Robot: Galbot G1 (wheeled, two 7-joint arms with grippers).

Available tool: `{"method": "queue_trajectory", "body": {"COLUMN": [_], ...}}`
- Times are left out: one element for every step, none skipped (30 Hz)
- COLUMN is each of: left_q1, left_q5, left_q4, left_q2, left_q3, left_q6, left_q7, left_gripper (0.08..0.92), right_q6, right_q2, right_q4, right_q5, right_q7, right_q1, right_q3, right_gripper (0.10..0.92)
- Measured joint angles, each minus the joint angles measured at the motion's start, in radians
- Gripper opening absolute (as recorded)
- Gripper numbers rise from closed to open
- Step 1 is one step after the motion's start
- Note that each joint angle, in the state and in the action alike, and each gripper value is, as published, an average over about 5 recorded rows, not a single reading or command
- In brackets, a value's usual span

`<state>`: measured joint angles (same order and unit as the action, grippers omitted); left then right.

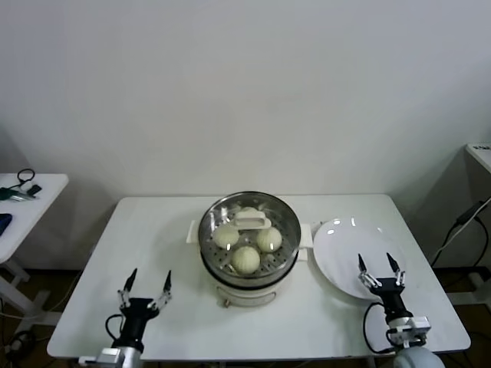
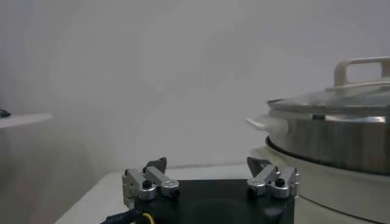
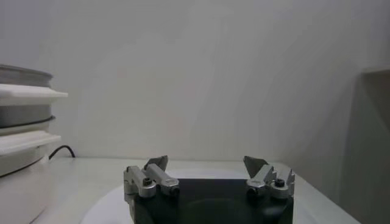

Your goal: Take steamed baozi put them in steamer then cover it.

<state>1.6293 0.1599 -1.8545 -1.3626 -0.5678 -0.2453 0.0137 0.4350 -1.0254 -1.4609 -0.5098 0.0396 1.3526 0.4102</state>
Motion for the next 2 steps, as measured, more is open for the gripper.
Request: {"method": "queue_trajectory", "body": {"left_q1": [0.001,0.001], "left_q5": [0.002,0.003], "left_q4": [0.0,0.001], "left_q2": [0.0,-0.001], "left_q3": [0.0,-0.001], "left_q6": [-0.001,-0.003], "left_q7": [0.0,-0.001], "left_gripper": [0.823,0.823], "right_q6": [0.0,0.0], "right_q2": [0.0,0.0], "right_q4": [0.0,0.0], "right_q5": [0.0,-0.001], "right_q7": [0.0,0.0], "right_q1": [0.0,0.0], "right_q3": [0.0,0.0], "right_gripper": [0.823,0.823]}}
